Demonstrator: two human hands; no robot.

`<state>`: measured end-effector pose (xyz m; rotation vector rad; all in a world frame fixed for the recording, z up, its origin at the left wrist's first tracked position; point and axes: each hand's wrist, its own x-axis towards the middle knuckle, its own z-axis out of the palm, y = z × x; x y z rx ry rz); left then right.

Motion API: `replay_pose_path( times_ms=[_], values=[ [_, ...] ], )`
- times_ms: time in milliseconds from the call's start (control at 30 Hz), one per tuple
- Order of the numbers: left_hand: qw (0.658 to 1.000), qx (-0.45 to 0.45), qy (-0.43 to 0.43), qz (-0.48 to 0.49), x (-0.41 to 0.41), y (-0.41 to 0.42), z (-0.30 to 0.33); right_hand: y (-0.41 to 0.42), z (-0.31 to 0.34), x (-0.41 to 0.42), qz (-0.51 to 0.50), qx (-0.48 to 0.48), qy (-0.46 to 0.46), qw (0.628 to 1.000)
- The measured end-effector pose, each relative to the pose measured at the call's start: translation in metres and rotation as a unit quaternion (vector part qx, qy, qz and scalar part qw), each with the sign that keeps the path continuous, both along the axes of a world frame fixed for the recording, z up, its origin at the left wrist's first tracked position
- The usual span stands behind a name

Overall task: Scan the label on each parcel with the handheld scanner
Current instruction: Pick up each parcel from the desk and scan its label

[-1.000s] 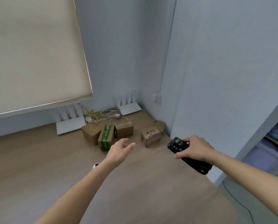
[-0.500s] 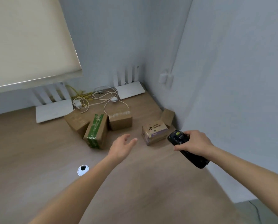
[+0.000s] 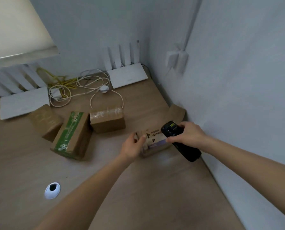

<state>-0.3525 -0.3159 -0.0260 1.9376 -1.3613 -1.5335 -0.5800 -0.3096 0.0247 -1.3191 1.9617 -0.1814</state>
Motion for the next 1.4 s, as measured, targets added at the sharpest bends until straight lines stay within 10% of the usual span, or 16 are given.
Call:
replay_pose_path(
  times_ms=[400,1400],
  values=[
    [0.983,0.039,0.131,0.118,0.004,0.014,0.009,0.005,-0.005,-0.002,-0.037,0.015,-0.165,0.986],
    [0.919,-0.266,0.275,0.101,0.21,0.337,0.309,0.346,0.319,0.181,0.009,-0.23,-0.26,0.938]
  ],
)
